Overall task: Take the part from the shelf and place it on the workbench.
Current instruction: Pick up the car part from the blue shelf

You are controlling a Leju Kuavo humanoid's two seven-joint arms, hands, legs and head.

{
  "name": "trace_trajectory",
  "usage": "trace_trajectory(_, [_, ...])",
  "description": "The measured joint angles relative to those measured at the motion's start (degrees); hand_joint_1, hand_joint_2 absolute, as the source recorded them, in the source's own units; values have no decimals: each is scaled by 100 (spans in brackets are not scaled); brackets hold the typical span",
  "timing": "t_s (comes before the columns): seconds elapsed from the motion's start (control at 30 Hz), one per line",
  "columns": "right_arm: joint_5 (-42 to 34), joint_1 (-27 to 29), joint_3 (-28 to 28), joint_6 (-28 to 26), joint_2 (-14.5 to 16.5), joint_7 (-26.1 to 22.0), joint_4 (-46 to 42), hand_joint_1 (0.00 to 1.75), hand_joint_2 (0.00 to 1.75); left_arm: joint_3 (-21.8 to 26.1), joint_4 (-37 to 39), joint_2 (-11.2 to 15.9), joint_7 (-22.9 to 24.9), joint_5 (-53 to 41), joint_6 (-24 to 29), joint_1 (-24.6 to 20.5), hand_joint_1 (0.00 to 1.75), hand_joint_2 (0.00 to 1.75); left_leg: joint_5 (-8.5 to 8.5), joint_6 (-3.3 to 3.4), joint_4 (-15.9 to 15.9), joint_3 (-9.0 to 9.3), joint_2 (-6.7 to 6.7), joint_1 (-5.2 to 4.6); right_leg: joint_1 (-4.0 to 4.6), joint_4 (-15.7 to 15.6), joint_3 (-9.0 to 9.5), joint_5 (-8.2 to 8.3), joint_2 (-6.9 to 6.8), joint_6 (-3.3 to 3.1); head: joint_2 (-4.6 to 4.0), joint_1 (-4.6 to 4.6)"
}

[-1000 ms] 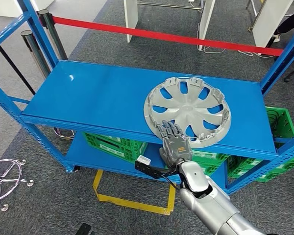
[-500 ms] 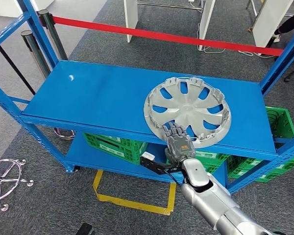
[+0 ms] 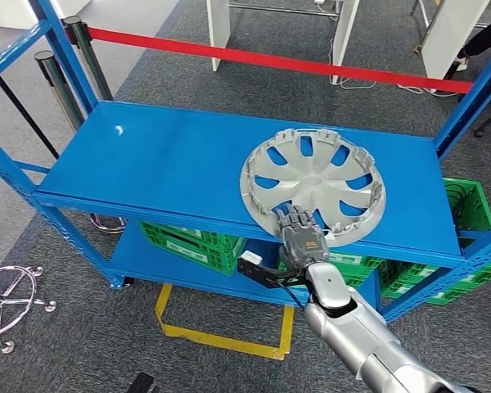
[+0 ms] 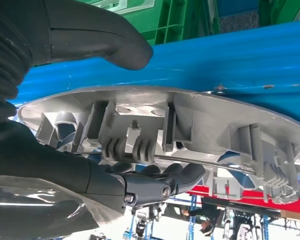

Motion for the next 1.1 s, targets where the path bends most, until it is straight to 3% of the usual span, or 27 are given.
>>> trace_trajectory(0.13, [-19,-46,-33,31,5,29,94,175,175,1,0,0,8,-1,-4,1,0,0,0,0,0,0,0,0,0,0,1,0,0,0,0,0])
trace_trajectory(0.5, [-118,-129,-139,122,46,-56,156,175,175,1,0,-2,7,16,-39,16,0,0,0,0,0,4,0,0,0,0,3,0,1,0,0,-1])
trace_trajectory(0.87, [-46,88,-134,105,20,-109,-505,175,175,5,0,0,-17,15,-61,30,0,0,0,0,0,4,1,1,0,0,0,-1,3,0,0,-1])
trace_trajectory(0.97, [-28,224,-135,-135,-20,-214,-801,175,175,20,0,-1,-49,20,-48,35,0,0,0,0,0,3,1,1,0,0,0,-1,3,0,0,1])
trace_trajectory(1.1, [428,651,-136,-882,-155,-289,-1793,175,175,54,0,-3,-143,58,-51,61,0,0,-1,1,0,1,1,1,-1,0,-3,-2,2,0,0,0])
